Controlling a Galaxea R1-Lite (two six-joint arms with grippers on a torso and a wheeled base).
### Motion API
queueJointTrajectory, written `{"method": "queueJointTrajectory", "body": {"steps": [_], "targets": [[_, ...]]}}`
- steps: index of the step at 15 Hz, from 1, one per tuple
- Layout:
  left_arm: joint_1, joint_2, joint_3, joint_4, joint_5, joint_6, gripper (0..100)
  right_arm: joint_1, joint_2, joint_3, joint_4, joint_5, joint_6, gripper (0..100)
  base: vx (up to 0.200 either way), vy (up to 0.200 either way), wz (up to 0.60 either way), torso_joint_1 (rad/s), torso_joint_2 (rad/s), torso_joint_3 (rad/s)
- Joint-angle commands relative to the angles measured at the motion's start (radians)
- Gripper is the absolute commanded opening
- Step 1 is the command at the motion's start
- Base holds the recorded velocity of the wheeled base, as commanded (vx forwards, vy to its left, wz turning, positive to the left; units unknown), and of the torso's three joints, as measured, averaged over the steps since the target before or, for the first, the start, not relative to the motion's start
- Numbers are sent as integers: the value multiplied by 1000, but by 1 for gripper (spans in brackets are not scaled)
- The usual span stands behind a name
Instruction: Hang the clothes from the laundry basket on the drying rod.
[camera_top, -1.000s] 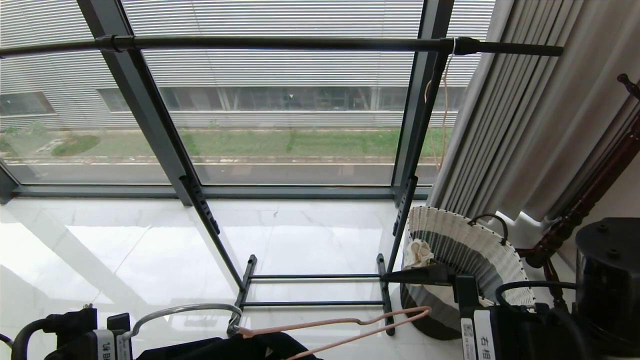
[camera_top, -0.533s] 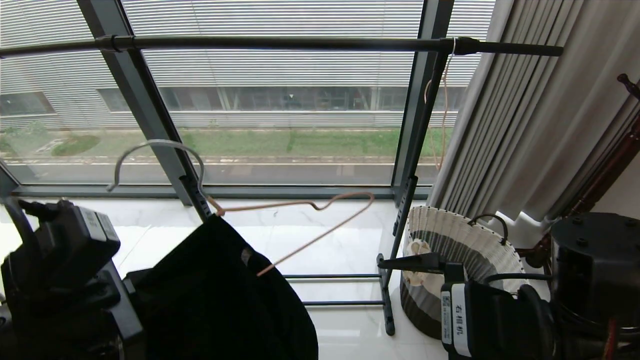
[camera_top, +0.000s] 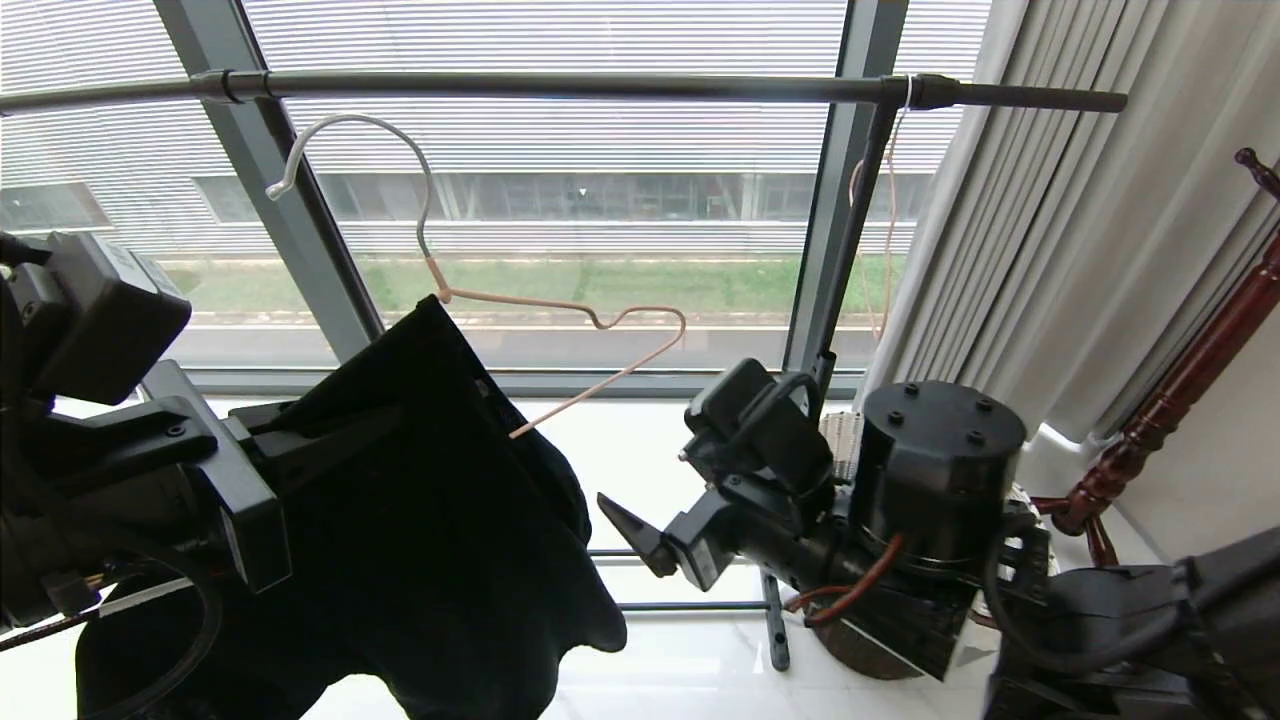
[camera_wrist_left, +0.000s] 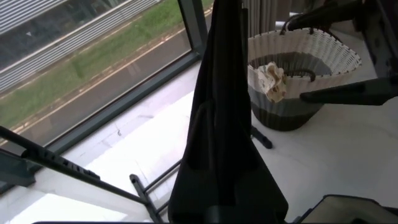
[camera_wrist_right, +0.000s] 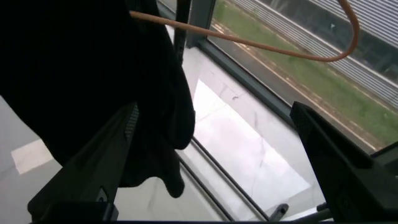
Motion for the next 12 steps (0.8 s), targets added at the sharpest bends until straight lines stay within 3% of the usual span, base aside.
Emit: {"method": "queueJointTrajectory", "body": {"steps": [1, 4, 8, 12], "targets": [[-1, 5, -7, -1, 0, 1, 0, 21, 143, -105, -6, -24, 22, 100, 0, 0, 0, 0, 0, 0], [-16, 0, -10, 0, 0, 1, 0, 18, 172, -117, -6, -28, 26, 100, 0, 0, 0, 0, 0, 0], [-94, -12, -10, 0, 5, 2, 0, 5, 206, -148, -8, -111, 64, 100, 0, 0, 0, 0, 0, 0], [-100, -12, -12, 0, 5, 2, 0, -8, 210, -138, -8, -163, 64, 100, 0, 0, 0, 0, 0, 0]]}}
